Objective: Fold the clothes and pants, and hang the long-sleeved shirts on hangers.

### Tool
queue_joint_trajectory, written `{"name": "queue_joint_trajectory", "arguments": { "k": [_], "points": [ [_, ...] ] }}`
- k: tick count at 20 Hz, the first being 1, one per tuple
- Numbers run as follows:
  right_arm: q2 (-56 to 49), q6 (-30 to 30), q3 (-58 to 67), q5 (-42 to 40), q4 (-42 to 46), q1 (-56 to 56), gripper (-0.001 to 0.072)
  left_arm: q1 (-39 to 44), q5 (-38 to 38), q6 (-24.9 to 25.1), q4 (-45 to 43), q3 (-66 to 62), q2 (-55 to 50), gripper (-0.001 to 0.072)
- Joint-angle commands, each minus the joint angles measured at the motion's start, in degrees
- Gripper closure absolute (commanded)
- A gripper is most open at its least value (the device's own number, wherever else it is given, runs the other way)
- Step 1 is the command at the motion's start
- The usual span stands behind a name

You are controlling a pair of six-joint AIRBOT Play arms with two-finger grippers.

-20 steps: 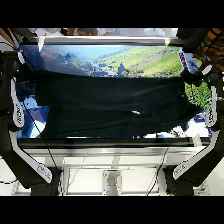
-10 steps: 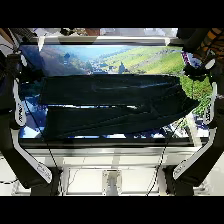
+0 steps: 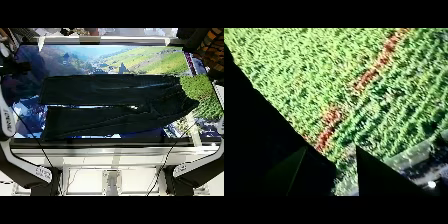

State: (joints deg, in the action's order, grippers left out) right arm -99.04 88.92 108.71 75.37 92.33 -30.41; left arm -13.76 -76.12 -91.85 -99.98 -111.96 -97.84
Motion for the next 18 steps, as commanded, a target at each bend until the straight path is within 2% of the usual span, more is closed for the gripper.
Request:
{"name": "queue_joint_trajectory", "arguments": {
  "k": [1, 3, 6, 7, 8, 9, 11, 13, 16, 18],
  "points": [
    [9.51, -3.78, -10.19, 0.00, 0.63, -4.17, 0.0358, -2.01, -1.62, 4.92, 0.15, 9.84, 10.71, 0.0407],
    [15.21, -5.25, -17.79, -3.32, 0.61, -6.21, 0.0358, -4.04, 0.13, 6.54, 1.97, 21.79, 18.64, 0.0406],
    [20.17, -7.78, -27.52, -4.98, 0.33, -9.01, 0.0352, -7.50, 4.55, 18.14, 13.51, 40.39, 28.02, 0.0407],
    [20.59, -8.48, -30.01, -4.81, 0.17, -9.68, 0.0261, -8.17, 6.32, 21.42, 18.10, 45.40, 29.46, 0.0407],
    [20.72, -8.92, -32.35, -5.33, -0.24, -10.27, 0.0207, -8.35, 7.69, 24.04, 22.21, 48.96, 29.77, 0.0407],
    [20.70, -8.92, -34.64, -6.36, -1.49, -10.82, 0.0207, -8.35, 9.20, 25.70, 25.55, 51.67, 29.38, 0.0406],
    [20.70, -8.96, -38.53, -8.57, -2.34, -11.04, 0.0207, -7.32, 12.96, 26.27, 30.08, 54.49, 26.95, 0.0405],
    [20.70, -8.94, -41.42, -10.82, -2.75, -11.04, 0.0207, -6.32, 14.49, 25.79, 30.21, 54.55, 23.58, 0.0405],
    [20.70, -8.94, -44.09, -12.81, -2.80, -11.04, 0.0207, -6.25, 16.94, 21.99, 29.73, 54.58, 18.73, 0.0404],
    [20.70, -8.94, -44.33, -13.25, -3.39, -11.04, 0.0207, -6.23, 18.14, 21.79, 29.35, 54.58, 16.61, 0.0404]
  ]
}}
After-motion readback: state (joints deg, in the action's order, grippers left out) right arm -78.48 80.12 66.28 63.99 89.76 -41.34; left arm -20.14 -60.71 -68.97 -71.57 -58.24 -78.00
